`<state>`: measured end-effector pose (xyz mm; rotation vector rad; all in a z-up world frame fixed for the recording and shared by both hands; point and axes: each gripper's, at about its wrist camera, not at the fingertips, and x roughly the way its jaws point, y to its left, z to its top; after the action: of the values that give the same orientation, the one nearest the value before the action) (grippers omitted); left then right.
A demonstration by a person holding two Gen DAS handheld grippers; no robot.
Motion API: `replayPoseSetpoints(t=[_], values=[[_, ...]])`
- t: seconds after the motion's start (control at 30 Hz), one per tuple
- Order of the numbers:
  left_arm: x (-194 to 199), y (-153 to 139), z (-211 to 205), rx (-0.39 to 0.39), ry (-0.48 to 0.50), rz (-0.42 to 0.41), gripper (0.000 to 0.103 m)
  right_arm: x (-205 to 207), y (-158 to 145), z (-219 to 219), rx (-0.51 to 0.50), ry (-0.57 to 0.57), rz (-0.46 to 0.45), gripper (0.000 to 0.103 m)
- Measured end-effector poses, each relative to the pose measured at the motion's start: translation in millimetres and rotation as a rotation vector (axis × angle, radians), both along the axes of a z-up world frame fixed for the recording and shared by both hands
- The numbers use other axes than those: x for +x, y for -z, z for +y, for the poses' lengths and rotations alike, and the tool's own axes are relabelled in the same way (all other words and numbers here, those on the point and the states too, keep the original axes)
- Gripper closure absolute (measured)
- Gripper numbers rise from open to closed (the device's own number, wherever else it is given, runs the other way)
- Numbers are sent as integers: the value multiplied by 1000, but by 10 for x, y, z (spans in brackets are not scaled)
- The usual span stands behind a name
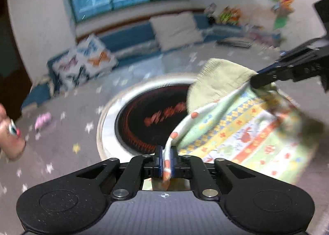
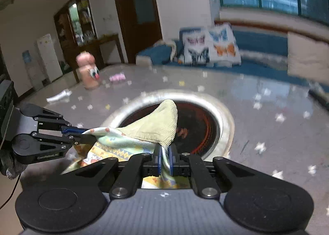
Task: Fold clothes
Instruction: 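Lift the hem with both grippers and fold it toward the collar, then lay the folded hem on the shirt and open both grippers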
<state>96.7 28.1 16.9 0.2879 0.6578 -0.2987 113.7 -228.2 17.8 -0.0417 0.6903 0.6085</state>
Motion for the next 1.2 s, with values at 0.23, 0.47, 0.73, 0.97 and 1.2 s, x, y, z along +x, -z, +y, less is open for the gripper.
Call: replayPoseSetpoints(t=[0.23,0.47,0.73,0.97,1.2], values=[[123,143,95,5,-70,4,71,18,344,-37,-53,114,-13,88],[194,199,167,0,-131,3,71,-292,433,-288,-17,154,26,87],[105,-10,129,-35,-149,-16,74,-201,436,-516,24,255,29,87],[223,66,-221,-55,-72,24,73,-13,462,-132,43,144,36,88],[389,191,-563,-71,-9,75,73,249,613,22,12,148,90,86]])
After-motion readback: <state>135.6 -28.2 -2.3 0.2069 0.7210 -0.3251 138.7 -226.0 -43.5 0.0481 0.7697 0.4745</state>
